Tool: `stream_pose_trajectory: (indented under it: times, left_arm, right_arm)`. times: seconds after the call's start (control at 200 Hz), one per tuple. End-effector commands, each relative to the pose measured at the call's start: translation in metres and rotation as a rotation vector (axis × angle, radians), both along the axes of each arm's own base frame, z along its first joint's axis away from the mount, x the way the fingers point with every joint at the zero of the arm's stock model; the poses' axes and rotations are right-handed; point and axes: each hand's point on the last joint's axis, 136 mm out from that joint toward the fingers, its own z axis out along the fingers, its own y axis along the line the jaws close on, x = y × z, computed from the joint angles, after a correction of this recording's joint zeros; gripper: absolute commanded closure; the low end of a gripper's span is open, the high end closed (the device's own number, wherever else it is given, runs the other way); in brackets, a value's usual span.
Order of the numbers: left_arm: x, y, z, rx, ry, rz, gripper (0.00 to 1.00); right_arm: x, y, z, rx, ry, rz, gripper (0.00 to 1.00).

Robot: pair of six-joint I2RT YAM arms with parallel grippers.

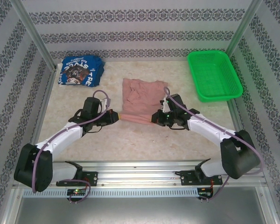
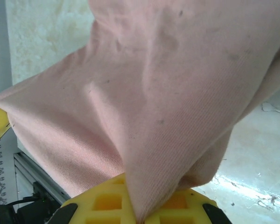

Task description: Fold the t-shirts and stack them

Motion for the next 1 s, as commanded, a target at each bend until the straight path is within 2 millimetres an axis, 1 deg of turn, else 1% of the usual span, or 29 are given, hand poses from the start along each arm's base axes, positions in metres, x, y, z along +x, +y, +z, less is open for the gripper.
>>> stream_pose_trajectory:
  times: [0.0, 0.045, 0.13, 0.24, 0.29, 0.41, 0.594, 0.744, 0.859, 0.999]
  left_arm:
    - [0.01, -0.001, 0.021, 0.01, -0.023, 0.007, 0.94]
    - [0.017, -0.002, 0.029, 0.017, -0.042, 0.006, 0.94]
    - [0.033, -0.006, 0.041, 0.025, -0.075, -0.001, 0.94]
    - [0.054, -0.013, 0.05, 0.025, -0.101, -0.01, 0.95]
    - [0.064, -0.015, 0.053, 0.021, -0.108, -0.013, 0.94]
    - [0.084, -0.02, 0.053, 0.03, -0.111, -0.022, 0.95]
    - [0.114, -0.017, 0.056, 0.058, -0.129, -0.005, 0.96]
    - [0.13, -0.011, 0.061, 0.069, -0.15, 0.021, 0.96]
    - [0.143, -0.012, 0.064, 0.057, -0.156, 0.026, 0.97]
    - [0.157, -0.008, 0.059, 0.067, -0.15, 0.04, 0.97]
  right_arm:
    - [0.007, -0.011, 0.02, -0.031, -0.022, -0.03, 1.0]
    - [0.013, -0.011, 0.03, -0.023, -0.042, -0.028, 1.0]
    - [0.024, -0.015, 0.043, -0.018, -0.054, -0.026, 1.0]
    - [0.037, -0.017, 0.055, 0.009, -0.065, -0.024, 1.0]
    - [0.044, -0.019, 0.058, 0.011, -0.067, -0.024, 1.0]
    - [0.059, -0.025, 0.058, 0.03, -0.053, -0.034, 1.0]
    - [0.081, -0.029, 0.055, 0.035, -0.038, -0.038, 1.0]
    - [0.099, -0.036, 0.058, 0.042, -0.044, -0.052, 0.99]
    - [0.114, -0.041, 0.059, 0.047, -0.04, -0.056, 0.99]
    - [0.132, -0.044, 0.055, 0.048, -0.025, -0.058, 0.99]
